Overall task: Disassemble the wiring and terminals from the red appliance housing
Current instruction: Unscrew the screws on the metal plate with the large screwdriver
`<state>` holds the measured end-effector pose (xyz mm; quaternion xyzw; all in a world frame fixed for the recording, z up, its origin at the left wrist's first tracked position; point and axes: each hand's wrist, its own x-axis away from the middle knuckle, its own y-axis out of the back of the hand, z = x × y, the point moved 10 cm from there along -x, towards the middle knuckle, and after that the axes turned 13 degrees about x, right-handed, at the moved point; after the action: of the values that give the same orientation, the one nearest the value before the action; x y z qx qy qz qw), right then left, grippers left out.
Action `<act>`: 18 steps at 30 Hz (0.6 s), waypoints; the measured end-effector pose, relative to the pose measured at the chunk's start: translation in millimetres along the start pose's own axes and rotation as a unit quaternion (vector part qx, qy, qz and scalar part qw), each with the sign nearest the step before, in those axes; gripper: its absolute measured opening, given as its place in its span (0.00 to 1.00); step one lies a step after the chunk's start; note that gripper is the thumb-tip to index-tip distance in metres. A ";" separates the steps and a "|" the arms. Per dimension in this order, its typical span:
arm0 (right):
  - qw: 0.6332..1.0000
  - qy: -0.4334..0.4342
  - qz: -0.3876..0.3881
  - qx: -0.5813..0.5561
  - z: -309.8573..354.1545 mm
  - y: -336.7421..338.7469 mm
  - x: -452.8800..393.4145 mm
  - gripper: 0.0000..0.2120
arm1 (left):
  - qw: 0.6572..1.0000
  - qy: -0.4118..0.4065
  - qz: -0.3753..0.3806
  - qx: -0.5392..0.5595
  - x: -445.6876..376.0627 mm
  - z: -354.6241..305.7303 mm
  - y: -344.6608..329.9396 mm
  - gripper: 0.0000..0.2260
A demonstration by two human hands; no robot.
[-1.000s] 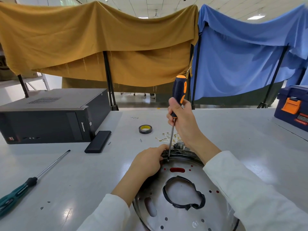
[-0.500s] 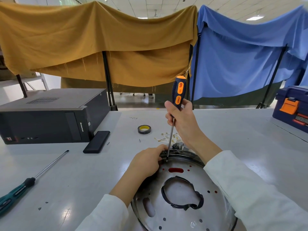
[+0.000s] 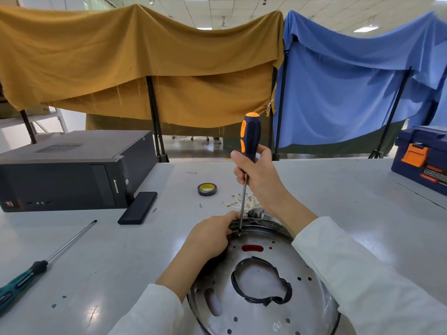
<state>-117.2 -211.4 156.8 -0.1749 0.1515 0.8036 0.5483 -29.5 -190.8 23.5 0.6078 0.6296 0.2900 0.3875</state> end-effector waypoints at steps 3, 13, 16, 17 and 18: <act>1.000 0.016 -0.008 0.023 1.1 0.2 0.9 0.11 | 1.000 -0.003 -0.002 -0.008 -0.2 -1.4 0.1 0.22; 1.000 -0.003 -0.016 0.022 -1.7 3.0 1.6 0.11 | 1.000 -0.005 -0.001 -0.004 1.5 -2.2 1.2 0.23; 1.000 0.003 -0.016 0.015 2.4 3.8 3.4 0.13 | 1.000 -0.006 -0.002 -0.010 1.9 -3.6 1.3 0.23; 0.999 0.011 -0.017 0.026 5.5 4.1 4.4 0.12 | 1.000 -0.007 -0.003 -0.013 2.9 -4.5 1.5 0.23; 0.999 0.021 -0.020 0.045 9.0 4.7 5.5 0.11 | 1.000 -0.009 -0.005 -0.014 4.3 -5.5 2.2 0.23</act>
<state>-124.5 -204.6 162.6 -0.1695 0.1952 0.7808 0.5687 -32.7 -185.8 27.7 0.6018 0.6252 0.2908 0.4029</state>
